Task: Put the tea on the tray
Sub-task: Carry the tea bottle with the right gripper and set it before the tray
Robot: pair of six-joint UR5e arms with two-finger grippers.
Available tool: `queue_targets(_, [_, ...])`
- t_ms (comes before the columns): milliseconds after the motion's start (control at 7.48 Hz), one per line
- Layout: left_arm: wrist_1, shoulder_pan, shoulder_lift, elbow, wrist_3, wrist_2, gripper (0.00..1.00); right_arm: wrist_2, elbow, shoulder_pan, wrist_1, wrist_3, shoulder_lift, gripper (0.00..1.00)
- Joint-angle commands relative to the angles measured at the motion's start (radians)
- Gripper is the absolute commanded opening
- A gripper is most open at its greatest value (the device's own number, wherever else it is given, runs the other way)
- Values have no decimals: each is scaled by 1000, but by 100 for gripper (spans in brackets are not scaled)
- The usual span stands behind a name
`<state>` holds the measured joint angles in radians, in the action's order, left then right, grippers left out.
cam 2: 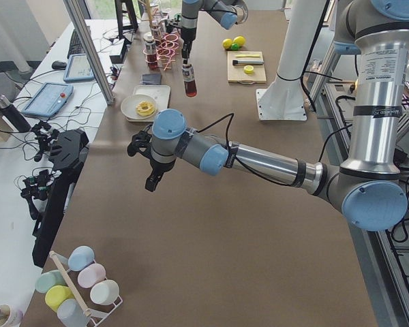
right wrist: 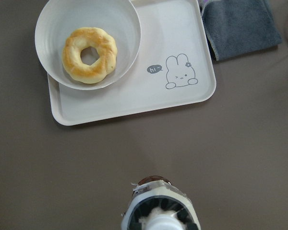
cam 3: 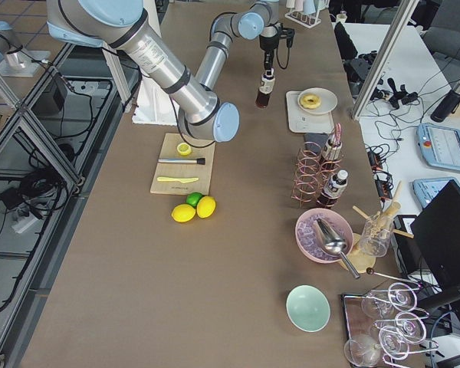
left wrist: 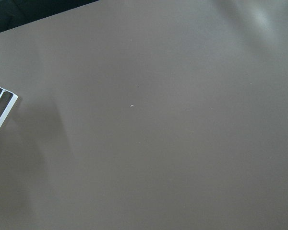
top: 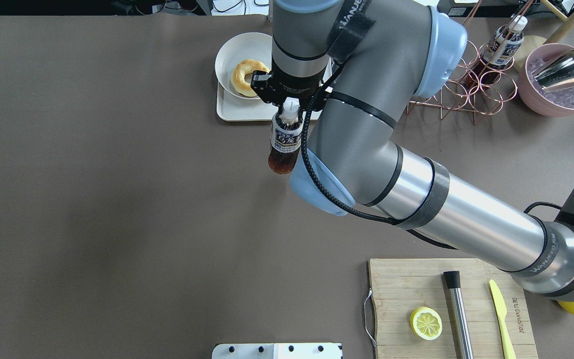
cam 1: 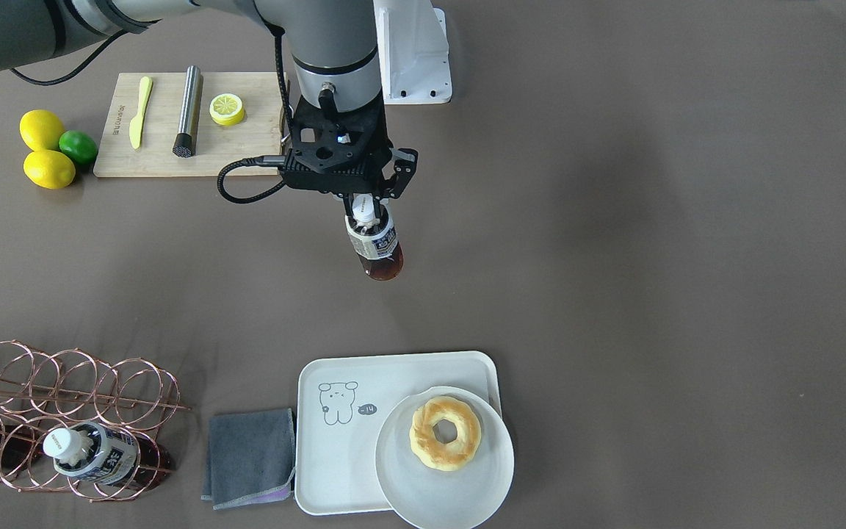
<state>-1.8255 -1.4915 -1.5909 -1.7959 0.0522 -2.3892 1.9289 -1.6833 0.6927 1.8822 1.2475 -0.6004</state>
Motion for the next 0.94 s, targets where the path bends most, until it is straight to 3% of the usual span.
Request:
queue_targets(0, [2,1,0,0,3,-2,100,-60,60,-57,-64,56,4,0])
queue_targets(802, [0,1,0,0,8,-4,100,-125,103,-102,-63,67,37,0])
